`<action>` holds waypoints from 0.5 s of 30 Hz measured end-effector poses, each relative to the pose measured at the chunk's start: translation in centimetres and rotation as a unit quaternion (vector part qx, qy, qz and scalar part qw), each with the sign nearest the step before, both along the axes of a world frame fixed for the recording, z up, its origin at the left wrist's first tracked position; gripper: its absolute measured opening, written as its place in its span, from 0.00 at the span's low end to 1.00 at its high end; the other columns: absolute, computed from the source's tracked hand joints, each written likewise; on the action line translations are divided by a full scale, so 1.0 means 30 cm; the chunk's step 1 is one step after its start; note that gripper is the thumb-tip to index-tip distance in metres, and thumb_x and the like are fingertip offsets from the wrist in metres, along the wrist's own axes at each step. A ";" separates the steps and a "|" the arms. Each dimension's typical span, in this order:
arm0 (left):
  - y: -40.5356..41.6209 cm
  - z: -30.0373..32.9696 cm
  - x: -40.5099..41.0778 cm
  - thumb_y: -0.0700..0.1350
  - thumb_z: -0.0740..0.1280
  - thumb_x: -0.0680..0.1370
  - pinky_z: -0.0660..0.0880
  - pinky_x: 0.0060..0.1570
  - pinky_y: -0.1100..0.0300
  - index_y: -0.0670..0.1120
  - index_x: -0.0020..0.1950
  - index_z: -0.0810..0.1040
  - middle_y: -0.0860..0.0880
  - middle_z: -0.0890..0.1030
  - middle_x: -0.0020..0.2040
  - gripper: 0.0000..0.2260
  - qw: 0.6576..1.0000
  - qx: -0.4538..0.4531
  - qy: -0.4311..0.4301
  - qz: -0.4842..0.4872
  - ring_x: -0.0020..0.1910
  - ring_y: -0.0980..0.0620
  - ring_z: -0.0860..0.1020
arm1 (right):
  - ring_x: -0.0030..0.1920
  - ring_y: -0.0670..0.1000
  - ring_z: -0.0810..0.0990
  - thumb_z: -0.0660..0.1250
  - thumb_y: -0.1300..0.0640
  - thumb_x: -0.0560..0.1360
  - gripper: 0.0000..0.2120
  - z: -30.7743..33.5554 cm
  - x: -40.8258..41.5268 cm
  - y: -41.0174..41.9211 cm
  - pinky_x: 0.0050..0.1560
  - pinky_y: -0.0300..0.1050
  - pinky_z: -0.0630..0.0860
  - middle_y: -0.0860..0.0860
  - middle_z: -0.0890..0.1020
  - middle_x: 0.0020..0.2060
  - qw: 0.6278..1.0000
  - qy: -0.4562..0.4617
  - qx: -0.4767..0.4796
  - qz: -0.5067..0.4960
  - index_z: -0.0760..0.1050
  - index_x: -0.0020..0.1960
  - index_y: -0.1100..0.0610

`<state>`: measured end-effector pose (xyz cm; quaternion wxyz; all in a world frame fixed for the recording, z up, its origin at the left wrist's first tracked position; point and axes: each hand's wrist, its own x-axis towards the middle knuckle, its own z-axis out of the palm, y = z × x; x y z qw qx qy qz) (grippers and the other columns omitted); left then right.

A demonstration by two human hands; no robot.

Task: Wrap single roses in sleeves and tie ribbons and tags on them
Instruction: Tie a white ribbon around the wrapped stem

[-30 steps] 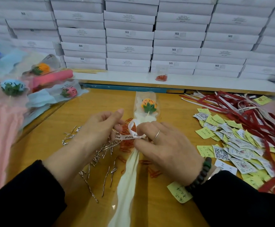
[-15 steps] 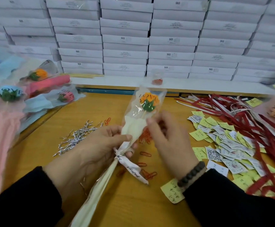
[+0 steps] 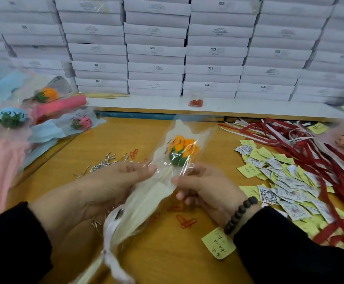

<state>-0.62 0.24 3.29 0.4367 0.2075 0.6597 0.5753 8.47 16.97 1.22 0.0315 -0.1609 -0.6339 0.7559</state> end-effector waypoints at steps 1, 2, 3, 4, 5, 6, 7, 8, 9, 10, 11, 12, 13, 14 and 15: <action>0.001 0.001 -0.008 0.50 0.69 0.68 0.78 0.31 0.61 0.39 0.51 0.82 0.40 0.84 0.43 0.18 1.000 0.001 0.015 0.018 0.35 0.49 0.82 | 0.24 0.46 0.77 0.71 0.66 0.70 0.09 0.003 0.004 -0.011 0.23 0.35 0.72 0.49 0.79 0.25 0.999 0.000 0.004 0.041 0.71 0.42 0.59; 0.000 0.001 -0.015 0.50 0.70 0.67 0.78 0.32 0.61 0.39 0.51 0.82 0.40 0.84 0.44 0.18 0.999 0.004 0.028 0.029 0.35 0.49 0.82 | 0.26 0.46 0.78 0.72 0.64 0.70 0.08 0.004 0.008 -0.020 0.25 0.35 0.73 0.50 0.80 0.28 0.997 0.000 0.012 0.077 0.72 0.43 0.59; -0.001 0.002 -0.018 0.50 0.73 0.67 0.79 0.33 0.60 0.38 0.50 0.81 0.40 0.83 0.44 0.19 0.999 0.009 0.035 0.030 0.35 0.49 0.82 | 0.28 0.46 0.79 0.73 0.59 0.69 0.10 0.007 0.010 -0.027 0.26 0.35 0.74 0.50 0.82 0.30 0.995 0.000 0.021 0.101 0.73 0.45 0.59; -0.005 0.001 -0.021 0.48 0.75 0.67 0.79 0.34 0.60 0.37 0.50 0.81 0.39 0.83 0.44 0.18 0.999 0.017 0.035 0.024 0.36 0.48 0.82 | 0.28 0.47 0.80 0.73 0.53 0.68 0.13 0.009 0.007 -0.028 0.27 0.36 0.74 0.50 0.82 0.32 0.994 -0.001 0.028 0.104 0.74 0.46 0.59; -0.008 -0.001 -0.020 0.46 0.77 0.66 0.79 0.35 0.59 0.37 0.50 0.82 0.38 0.83 0.45 0.17 0.999 0.025 0.026 0.017 0.36 0.47 0.82 | 0.29 0.47 0.80 0.71 0.47 0.67 0.17 0.012 0.003 -0.024 0.27 0.36 0.74 0.49 0.82 0.31 0.996 -0.008 0.026 0.080 0.74 0.46 0.58; -0.014 -0.007 -0.022 0.43 0.77 0.64 0.80 0.35 0.58 0.38 0.49 0.82 0.37 0.83 0.46 0.17 0.999 0.029 0.016 0.006 0.37 0.46 0.82 | 0.28 0.48 0.79 0.69 0.43 0.67 0.18 0.013 -0.003 -0.016 0.26 0.36 0.74 0.49 0.82 0.28 0.999 -0.016 0.020 0.040 0.73 0.45 0.58; -0.019 -0.012 -0.020 0.41 0.76 0.64 0.80 0.36 0.57 0.38 0.50 0.82 0.36 0.83 0.47 0.17 1.000 0.025 0.006 -0.007 0.39 0.45 0.83 | 0.28 0.48 0.79 0.66 0.42 0.69 0.18 0.011 -0.010 -0.002 0.25 0.36 0.73 0.48 0.81 0.26 1.000 -0.023 0.015 -0.005 0.73 0.43 0.57; -0.023 -0.018 -0.017 0.39 0.76 0.65 0.80 0.38 0.56 0.38 0.50 0.82 0.36 0.82 0.49 0.15 1.000 0.021 0.001 -0.022 0.40 0.44 0.83 | 0.28 0.48 0.78 0.64 0.42 0.72 0.17 0.009 -0.016 0.014 0.24 0.37 0.72 0.49 0.80 0.26 0.998 -0.031 0.010 -0.045 0.73 0.42 0.57; -0.024 -0.020 -0.012 0.37 0.75 0.68 0.80 0.39 0.56 0.39 0.49 0.83 0.36 0.82 0.50 0.11 0.999 0.018 -0.005 -0.035 0.42 0.44 0.83 | 0.28 0.49 0.78 0.62 0.43 0.74 0.17 0.005 -0.019 0.030 0.24 0.37 0.71 0.50 0.80 0.27 0.996 -0.036 0.007 -0.076 0.73 0.41 0.57; -0.023 -0.021 -0.004 0.35 0.73 0.69 0.80 0.39 0.56 0.41 0.47 0.83 0.37 0.83 0.49 0.08 0.999 0.016 -0.009 -0.046 0.42 0.44 0.83 | 0.28 0.49 0.77 0.63 0.45 0.75 0.15 -0.001 -0.020 0.044 0.25 0.37 0.71 0.51 0.81 0.28 0.995 -0.034 0.007 -0.095 0.73 0.41 0.57; -0.021 -0.017 0.002 0.35 0.72 0.69 0.80 0.38 0.57 0.43 0.46 0.84 0.39 0.83 0.48 0.07 0.999 0.012 -0.012 -0.049 0.41 0.46 0.83 | 0.29 0.49 0.76 0.64 0.48 0.75 0.13 -0.009 -0.021 0.052 0.25 0.37 0.70 0.51 0.81 0.28 0.994 -0.027 0.012 -0.101 0.74 0.41 0.57; -0.015 -0.016 0.005 0.38 0.71 0.68 0.80 0.37 0.59 0.44 0.44 0.85 0.40 0.84 0.46 0.06 0.999 0.008 -0.009 -0.045 0.40 0.47 0.83 | 0.28 0.48 0.76 0.66 0.51 0.75 0.10 -0.014 -0.019 0.055 0.26 0.36 0.71 0.50 0.81 0.28 0.995 -0.018 0.019 -0.096 0.75 0.40 0.57; -0.009 -0.013 0.009 0.43 0.71 0.68 0.79 0.36 0.61 0.46 0.42 0.85 0.42 0.85 0.44 0.06 0.999 0.003 0.000 -0.033 0.39 0.49 0.83 | 0.28 0.48 0.76 0.67 0.54 0.74 0.07 -0.018 -0.018 0.054 0.26 0.36 0.71 0.49 0.81 0.27 0.996 -0.007 0.028 -0.084 0.75 0.40 0.56; -0.004 -0.011 0.006 0.48 0.70 0.66 0.79 0.38 0.62 0.48 0.40 0.85 0.45 0.85 0.44 0.07 1.000 0.000 0.021 -0.013 0.40 0.51 0.83 | 0.27 0.47 0.77 0.69 0.56 0.73 0.06 -0.021 -0.018 0.050 0.26 0.35 0.72 0.50 0.81 0.27 0.997 0.005 0.035 -0.072 0.75 0.39 0.56; 0.000 -0.007 0.003 0.51 0.70 0.65 0.78 0.42 0.63 0.49 0.40 0.86 0.46 0.85 0.44 0.09 0.999 -0.001 0.044 0.009 0.42 0.52 0.83 | 0.27 0.46 0.78 0.69 0.58 0.73 0.05 -0.021 -0.017 0.044 0.26 0.35 0.72 0.50 0.81 0.27 0.997 0.018 0.039 -0.065 0.76 0.39 0.57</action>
